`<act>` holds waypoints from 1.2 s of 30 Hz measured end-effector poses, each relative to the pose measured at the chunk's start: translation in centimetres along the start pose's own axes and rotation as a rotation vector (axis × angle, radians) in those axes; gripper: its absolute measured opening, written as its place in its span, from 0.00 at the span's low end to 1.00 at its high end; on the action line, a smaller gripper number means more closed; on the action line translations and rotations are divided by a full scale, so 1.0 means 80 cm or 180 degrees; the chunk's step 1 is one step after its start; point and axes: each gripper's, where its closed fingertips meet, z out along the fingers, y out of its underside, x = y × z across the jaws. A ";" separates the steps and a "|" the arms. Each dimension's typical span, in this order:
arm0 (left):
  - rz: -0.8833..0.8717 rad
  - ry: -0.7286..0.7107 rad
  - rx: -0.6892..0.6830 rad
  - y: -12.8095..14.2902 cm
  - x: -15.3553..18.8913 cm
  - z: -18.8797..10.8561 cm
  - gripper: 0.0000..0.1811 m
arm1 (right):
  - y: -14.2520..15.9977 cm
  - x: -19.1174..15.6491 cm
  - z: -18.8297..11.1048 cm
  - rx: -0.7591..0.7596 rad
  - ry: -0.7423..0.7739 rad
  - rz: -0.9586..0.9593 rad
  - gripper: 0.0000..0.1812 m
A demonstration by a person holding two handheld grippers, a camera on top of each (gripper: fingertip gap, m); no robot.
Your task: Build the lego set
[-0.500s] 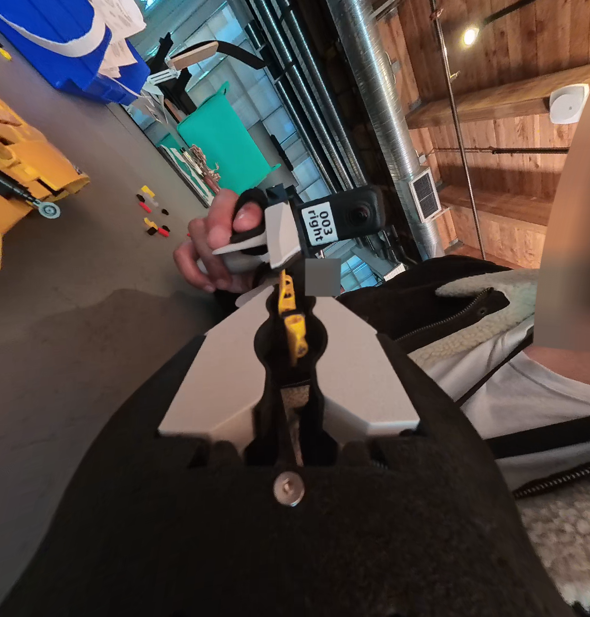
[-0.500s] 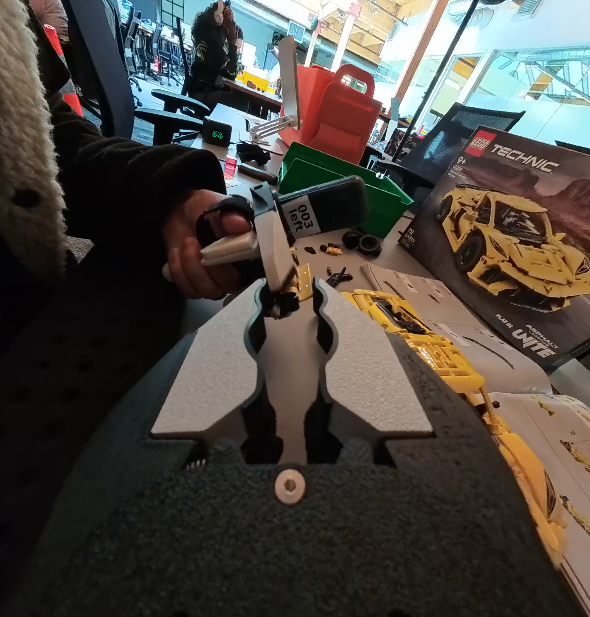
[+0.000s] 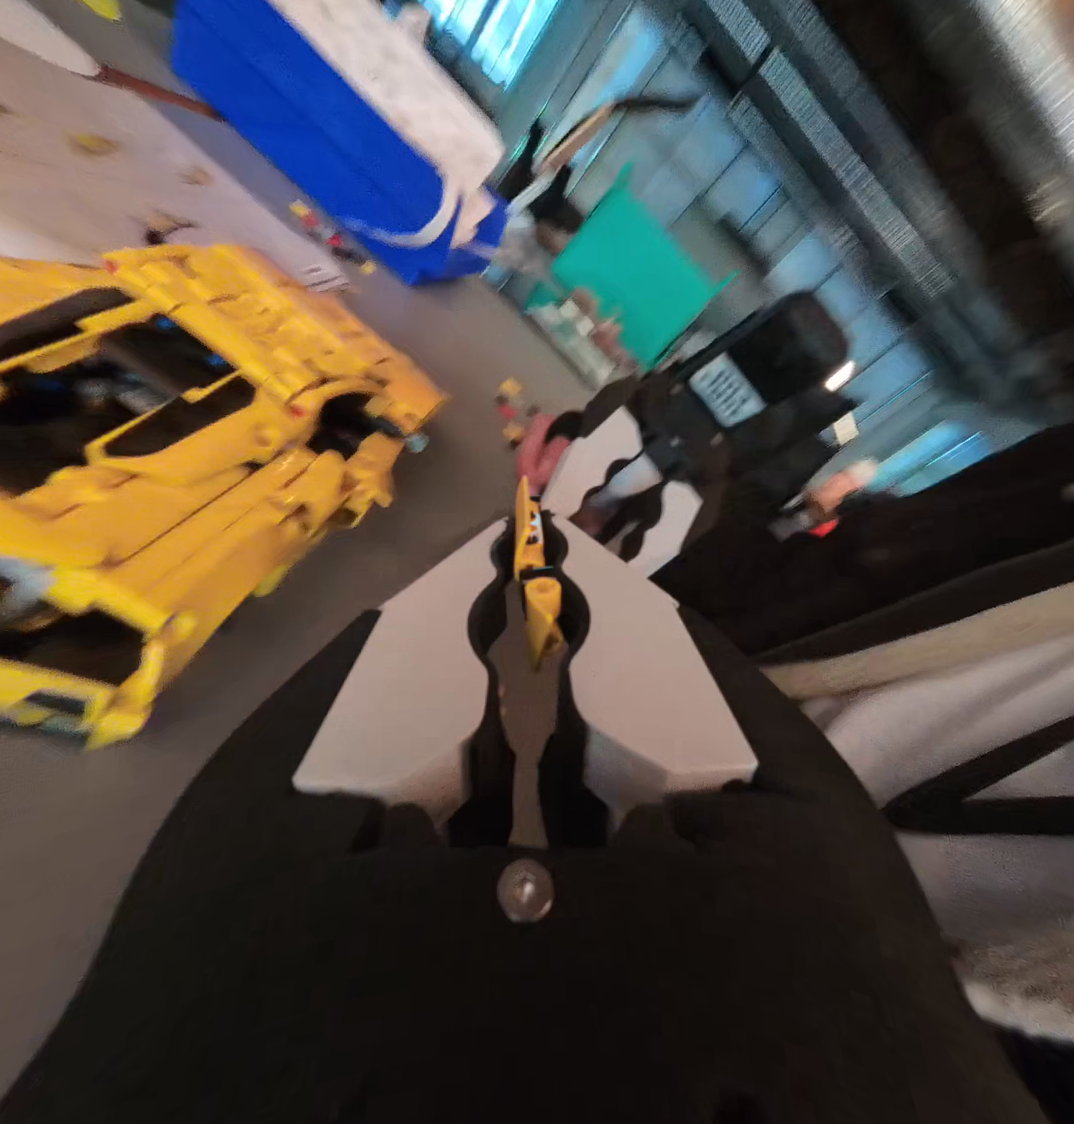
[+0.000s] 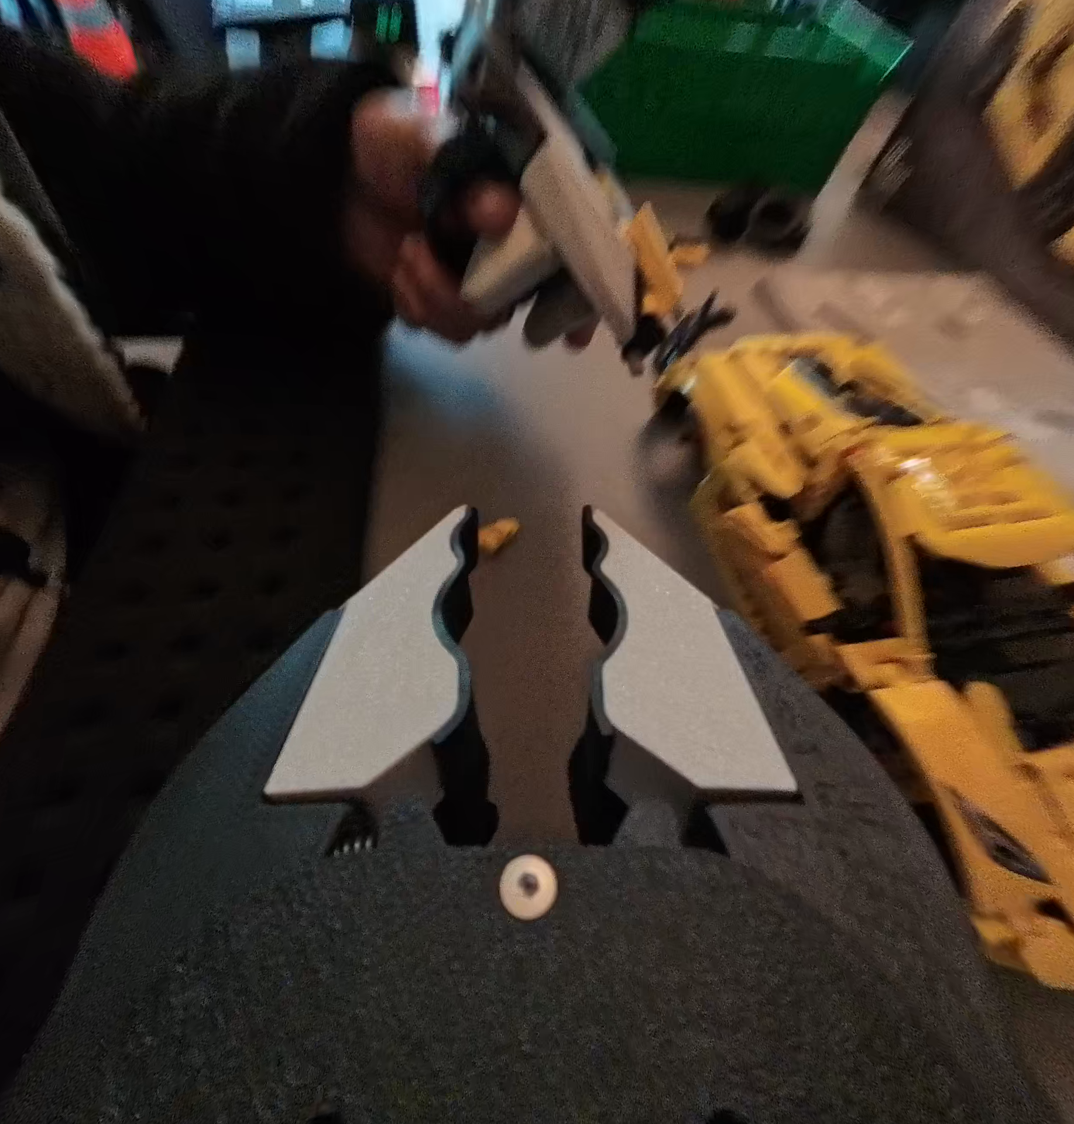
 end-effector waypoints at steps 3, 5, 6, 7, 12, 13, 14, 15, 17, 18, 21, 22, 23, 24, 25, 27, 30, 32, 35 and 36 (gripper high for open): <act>0.0399 -0.0472 -0.0758 0.050 -0.020 -0.011 0.04 | 0.041 -0.019 0.023 -0.0614 -0.0219 -0.0062 0.18; 0.0422 -0.0512 -0.0868 0.061 -0.018 -0.013 0.04 | 0.049 -0.026 0.032 -0.0773 -0.0301 -0.0054 0.16; 0.0400 -0.0497 -0.0858 0.062 -0.015 -0.013 0.04 | 0.049 -0.027 0.035 -0.0811 -0.0322 -0.0029 0.16; 0.0391 -0.0493 -0.0864 0.062 -0.015 -0.013 0.04 | 0.047 -0.031 0.039 -0.0817 -0.0376 0.0014 0.15; 0.0390 -0.0592 -0.1127 0.081 -0.023 -0.007 0.04 | 0.045 -0.037 0.045 -0.0905 -0.0462 0.0110 0.11; 0.0409 -0.0625 -0.1143 0.082 -0.025 -0.005 0.04 | 0.044 -0.040 0.044 -0.0881 -0.0493 0.0112 0.09; 0.0421 -0.0621 -0.1163 0.084 -0.025 -0.002 0.04 | 0.042 -0.042 0.044 -0.0851 -0.0515 0.0118 0.09; 0.0427 -0.0637 -0.1190 0.086 -0.026 0.001 0.04 | 0.041 -0.047 0.044 -0.0828 -0.0571 0.0107 0.09; 0.0467 -0.0697 -0.1288 0.093 -0.030 0.007 0.04 | 0.038 -0.050 0.050 -0.0798 -0.0573 0.0020 0.11; 0.0497 -0.0700 -0.1346 0.097 -0.030 0.010 0.04 | 0.038 -0.051 0.053 -0.0812 -0.0558 -0.0021 0.13; 0.0523 -0.0720 -0.1461 0.105 -0.032 0.010 0.04 | 0.047 -0.041 0.054 -0.0934 -0.0388 -0.0092 0.14; 0.0498 -0.0680 -0.1489 0.108 -0.030 0.010 0.04 | 0.049 -0.037 0.051 -0.0961 -0.0342 -0.0094 0.14; 0.0488 -0.0661 -0.1489 0.109 -0.028 0.011 0.04 | 0.051 -0.033 0.047 -0.0979 -0.0312 -0.0077 0.14; 0.0499 -0.0672 -0.1487 0.108 -0.029 0.011 0.04 | 0.052 -0.032 0.045 -0.0980 -0.0313 -0.0060 0.14; 0.0502 -0.0659 -0.1498 0.109 -0.028 0.011 0.04 | 0.052 -0.030 0.043 -0.0960 -0.0303 -0.0048 0.14; 0.0471 -0.0615 -0.1479 0.108 -0.026 0.011 0.04 | 0.052 -0.026 0.040 -0.0940 -0.0256 -0.0030 0.14; 0.0389 -0.0611 -0.1348 0.100 -0.027 0.009 0.04 | 0.050 -0.023 0.039 -0.0914 -0.0168 -0.0026 0.14; 0.0321 -0.0580 -0.1233 0.093 -0.027 0.007 0.04 | 0.047 -0.022 0.041 -0.0890 -0.0119 -0.0060 0.14; 0.0171 -0.0426 -0.0994 0.079 -0.021 0.004 0.04 | 0.044 -0.023 0.046 -0.0843 -0.0096 -0.0108 0.14; 0.0129 -0.0363 -0.0893 0.072 -0.019 0.003 0.04 | 0.045 -0.023 0.046 -0.0843 -0.0102 -0.0105 0.15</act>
